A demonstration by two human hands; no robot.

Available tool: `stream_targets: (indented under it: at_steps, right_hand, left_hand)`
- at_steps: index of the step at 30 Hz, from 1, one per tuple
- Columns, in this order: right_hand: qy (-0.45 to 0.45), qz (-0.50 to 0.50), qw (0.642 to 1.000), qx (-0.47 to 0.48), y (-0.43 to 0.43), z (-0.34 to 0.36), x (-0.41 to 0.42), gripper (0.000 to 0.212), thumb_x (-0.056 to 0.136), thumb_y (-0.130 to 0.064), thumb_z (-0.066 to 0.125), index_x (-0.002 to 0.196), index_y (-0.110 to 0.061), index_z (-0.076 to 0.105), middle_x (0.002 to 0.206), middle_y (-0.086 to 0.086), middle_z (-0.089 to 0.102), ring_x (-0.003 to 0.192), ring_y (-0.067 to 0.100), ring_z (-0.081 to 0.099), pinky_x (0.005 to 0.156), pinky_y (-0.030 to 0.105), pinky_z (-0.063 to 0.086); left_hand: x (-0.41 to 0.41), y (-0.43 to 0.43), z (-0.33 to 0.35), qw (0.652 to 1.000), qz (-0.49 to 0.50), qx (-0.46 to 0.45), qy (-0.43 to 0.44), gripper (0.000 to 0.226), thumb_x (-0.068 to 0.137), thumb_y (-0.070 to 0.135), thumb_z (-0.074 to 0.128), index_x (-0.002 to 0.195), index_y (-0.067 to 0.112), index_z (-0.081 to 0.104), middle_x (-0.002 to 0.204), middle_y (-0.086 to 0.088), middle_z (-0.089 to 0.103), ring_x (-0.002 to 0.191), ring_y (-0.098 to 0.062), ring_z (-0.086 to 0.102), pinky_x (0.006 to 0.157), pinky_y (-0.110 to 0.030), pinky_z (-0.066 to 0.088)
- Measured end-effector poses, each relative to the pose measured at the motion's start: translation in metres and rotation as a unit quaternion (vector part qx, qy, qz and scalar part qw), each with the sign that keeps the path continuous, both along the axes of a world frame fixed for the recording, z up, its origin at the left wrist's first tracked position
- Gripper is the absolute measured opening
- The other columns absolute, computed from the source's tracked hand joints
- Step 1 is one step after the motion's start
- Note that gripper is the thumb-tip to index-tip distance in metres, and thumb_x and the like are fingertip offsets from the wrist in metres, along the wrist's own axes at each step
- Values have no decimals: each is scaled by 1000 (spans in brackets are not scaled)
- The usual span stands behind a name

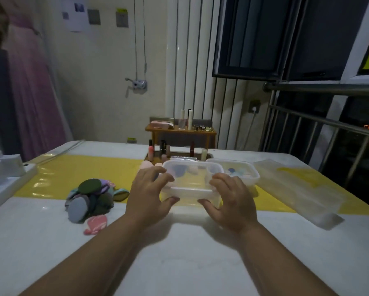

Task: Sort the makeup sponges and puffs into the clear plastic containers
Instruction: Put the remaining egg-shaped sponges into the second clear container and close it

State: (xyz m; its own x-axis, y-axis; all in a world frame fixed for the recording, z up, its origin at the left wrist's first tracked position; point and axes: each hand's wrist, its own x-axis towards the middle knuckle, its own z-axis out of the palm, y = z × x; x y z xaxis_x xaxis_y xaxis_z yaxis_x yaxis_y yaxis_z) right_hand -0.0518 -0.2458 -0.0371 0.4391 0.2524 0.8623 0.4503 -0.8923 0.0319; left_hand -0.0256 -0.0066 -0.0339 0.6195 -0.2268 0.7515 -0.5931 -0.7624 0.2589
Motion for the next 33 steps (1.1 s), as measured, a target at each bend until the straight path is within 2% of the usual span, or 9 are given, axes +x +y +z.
stream_targets:
  at_steps: [2,4,8,12,17,22,24,27,33]
  right_hand:
    - [-29,3,999,-42,-4,-1,-3,38,74,-46,75,90,-12,70,97,3,69,77,28,56,67,40,48]
    - [-44,0,997,-62,-6,-2,-5,34,74,-46,75,82,-13,69,87,1,68,74,27,53,65,39,45]
    - [-23,21,997,-70,-5,-7,-6,32,74,-43,78,79,-13,66,80,3,63,71,29,56,62,38,46]
    - [-24,15,995,-91,-2,-10,-6,25,79,-38,75,89,-15,72,78,6,62,67,30,54,58,38,44]
    - [-65,3,993,-96,-5,-13,1,31,89,-37,72,106,-12,76,84,6,68,69,29,55,59,36,45]
    - [-95,9,988,-120,-5,-10,7,37,96,-40,63,111,-8,75,85,8,68,69,29,56,59,39,48]
    - [-101,8,987,-127,-5,-7,6,38,96,-40,62,112,-7,74,87,9,69,72,28,57,61,39,50]
    - [-112,17,986,-126,-1,-3,2,39,96,-38,62,113,-6,73,91,10,70,77,27,58,66,39,51]
    - [-106,30,987,-119,3,-1,-1,39,98,-34,59,117,-2,71,98,12,71,85,27,61,71,38,54]
  left_hand:
    - [-2,3,-3,996,-5,80,-42,45,63,49,80,97,21,69,122,-4,62,117,-26,51,95,-45,45]
    - [-5,3,-5,989,-39,129,-60,43,64,44,84,96,19,70,122,-3,65,117,-26,56,97,-44,47]
    - [-10,1,-13,985,-93,133,-52,37,72,29,82,103,16,67,113,-2,68,94,-26,62,76,-36,55]
    - [-4,2,-17,977,-87,177,-81,46,78,24,79,122,16,65,120,-9,66,101,-28,62,80,-36,54]
    - [5,-2,-13,972,-73,197,-109,57,73,17,85,124,5,65,119,-18,67,104,-34,65,84,-39,55]
    - [9,0,-12,964,-77,196,-162,54,72,13,85,120,-1,65,114,-21,68,100,-36,66,81,-41,57]
    - [11,0,-13,961,-84,185,-190,49,79,14,78,122,-2,63,114,-20,68,103,-32,62,82,-40,56]
    - [13,1,-11,959,-99,154,-218,41,91,20,55,128,0,52,111,-20,68,103,-26,54,78,-37,56]
    - [15,0,-13,956,-101,114,-252,37,94,20,52,126,0,53,102,-22,69,93,-27,59,73,-37,56]
